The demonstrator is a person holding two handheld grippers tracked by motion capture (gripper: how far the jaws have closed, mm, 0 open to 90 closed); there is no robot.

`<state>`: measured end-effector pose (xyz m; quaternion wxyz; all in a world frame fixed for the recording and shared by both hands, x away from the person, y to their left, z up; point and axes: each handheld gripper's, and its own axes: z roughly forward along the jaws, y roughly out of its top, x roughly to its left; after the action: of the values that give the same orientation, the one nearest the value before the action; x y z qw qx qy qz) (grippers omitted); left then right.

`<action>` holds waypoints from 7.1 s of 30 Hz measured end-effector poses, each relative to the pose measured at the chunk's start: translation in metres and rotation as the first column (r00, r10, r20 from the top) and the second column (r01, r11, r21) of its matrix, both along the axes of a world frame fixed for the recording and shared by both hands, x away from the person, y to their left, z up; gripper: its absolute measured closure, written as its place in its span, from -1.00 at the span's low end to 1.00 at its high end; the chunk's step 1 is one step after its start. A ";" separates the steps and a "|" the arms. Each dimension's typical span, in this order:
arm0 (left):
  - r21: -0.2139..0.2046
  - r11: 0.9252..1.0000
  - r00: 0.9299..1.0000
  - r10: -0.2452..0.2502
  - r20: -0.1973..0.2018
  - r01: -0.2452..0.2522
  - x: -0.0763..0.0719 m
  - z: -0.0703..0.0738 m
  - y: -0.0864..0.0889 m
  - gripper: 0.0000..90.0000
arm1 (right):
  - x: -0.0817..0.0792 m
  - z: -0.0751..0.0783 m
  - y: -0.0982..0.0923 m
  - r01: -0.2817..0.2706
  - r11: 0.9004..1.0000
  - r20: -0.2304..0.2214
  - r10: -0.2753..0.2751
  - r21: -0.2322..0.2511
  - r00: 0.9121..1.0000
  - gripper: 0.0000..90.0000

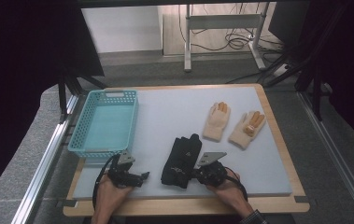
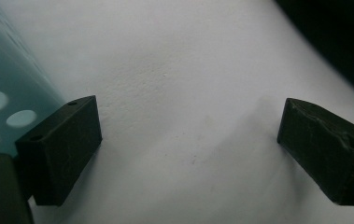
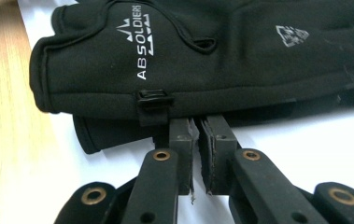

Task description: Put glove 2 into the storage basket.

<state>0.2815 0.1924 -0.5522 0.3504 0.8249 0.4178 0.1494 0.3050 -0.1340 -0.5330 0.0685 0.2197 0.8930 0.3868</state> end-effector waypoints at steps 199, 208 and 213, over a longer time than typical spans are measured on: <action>0.243 0.838 0.830 0.533 -0.168 -0.489 0.150 0.093 0.113 0.40 | 0.033 0.001 -0.114 0.408 0.913 0.092 -0.404 -0.019 0.910 -0.49; 0.350 0.790 0.786 0.587 -0.194 -0.503 0.162 0.066 0.124 0.35 | 0.033 0.001 -0.114 0.407 0.913 0.092 -0.404 -0.019 0.910 -0.49; 0.383 0.782 0.779 0.592 -0.207 -0.492 0.167 0.059 0.124 0.03 | 0.033 0.001 -0.114 0.408 0.913 0.092 -0.404 -0.019 0.910 -0.49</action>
<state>0.4485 0.3167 -0.4928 0.0871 0.7238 0.6620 0.1739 0.3384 -0.2478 -0.5319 0.1900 0.3822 0.8312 0.3563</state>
